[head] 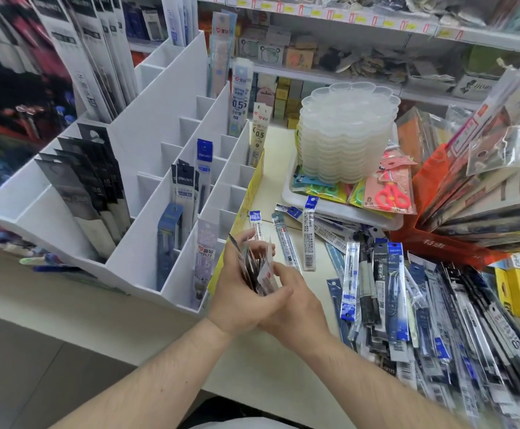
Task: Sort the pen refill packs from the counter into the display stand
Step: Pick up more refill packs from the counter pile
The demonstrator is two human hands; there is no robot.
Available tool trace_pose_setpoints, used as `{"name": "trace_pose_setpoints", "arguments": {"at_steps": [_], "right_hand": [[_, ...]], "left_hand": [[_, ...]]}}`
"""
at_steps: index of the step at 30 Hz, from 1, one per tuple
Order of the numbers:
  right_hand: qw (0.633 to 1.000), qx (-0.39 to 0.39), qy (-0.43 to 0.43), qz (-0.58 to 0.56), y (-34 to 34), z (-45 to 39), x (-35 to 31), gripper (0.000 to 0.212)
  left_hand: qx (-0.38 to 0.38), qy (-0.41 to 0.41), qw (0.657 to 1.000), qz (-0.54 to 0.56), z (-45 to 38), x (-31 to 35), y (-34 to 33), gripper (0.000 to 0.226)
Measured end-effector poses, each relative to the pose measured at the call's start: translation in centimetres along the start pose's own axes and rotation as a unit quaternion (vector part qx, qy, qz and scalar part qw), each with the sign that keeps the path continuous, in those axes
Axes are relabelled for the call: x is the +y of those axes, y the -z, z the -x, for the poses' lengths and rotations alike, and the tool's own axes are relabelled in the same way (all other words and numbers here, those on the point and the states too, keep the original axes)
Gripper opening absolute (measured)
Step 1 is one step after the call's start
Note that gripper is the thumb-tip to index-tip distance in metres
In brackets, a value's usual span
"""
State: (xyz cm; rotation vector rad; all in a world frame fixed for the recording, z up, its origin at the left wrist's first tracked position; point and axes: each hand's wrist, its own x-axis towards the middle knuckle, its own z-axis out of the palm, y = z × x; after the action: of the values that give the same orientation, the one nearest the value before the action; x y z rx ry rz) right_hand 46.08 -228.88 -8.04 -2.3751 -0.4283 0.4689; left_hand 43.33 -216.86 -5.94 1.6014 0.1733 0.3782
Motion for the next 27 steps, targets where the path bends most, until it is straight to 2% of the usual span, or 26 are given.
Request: {"name": "trace_pose_setpoints", "arguments": {"at_steps": [5,9,11,14,17,22,27], "right_hand": [[1.000,-0.002,0.005,-0.008,-0.7,0.0,-0.3,0.052],[0.999,0.017,0.008,-0.050,-0.5,0.0,-0.3,0.050],[0.997,0.011,0.020,-0.072,-0.6,0.0,0.3,0.060],[0.998,-0.026,0.020,-0.055,-1.1,0.2,1.4,0.090],[0.997,-0.032,0.031,-0.068,-1.4,0.2,1.9,0.103],[0.996,-0.012,0.020,-0.088,-1.5,0.1,2.0,0.082],[0.994,0.009,0.012,-0.112,-1.1,-0.5,2.1,0.069]], "left_hand": [[0.029,-0.003,1.000,-0.008,0.2,-1.0,-0.7,0.073],[0.036,-0.051,0.997,-0.044,0.0,-1.3,-1.0,0.070],[0.013,-0.045,0.997,-0.062,0.1,-1.6,-0.8,0.079],[-0.031,0.003,0.997,-0.077,0.5,-2.5,-0.2,0.093],[-0.057,0.041,0.995,-0.068,0.6,-2.7,-0.3,0.093],[-0.042,0.088,0.993,-0.068,0.2,-3.1,-0.5,0.090],[0.010,0.038,0.995,-0.090,0.0,-1.9,-1.0,0.081]]}}
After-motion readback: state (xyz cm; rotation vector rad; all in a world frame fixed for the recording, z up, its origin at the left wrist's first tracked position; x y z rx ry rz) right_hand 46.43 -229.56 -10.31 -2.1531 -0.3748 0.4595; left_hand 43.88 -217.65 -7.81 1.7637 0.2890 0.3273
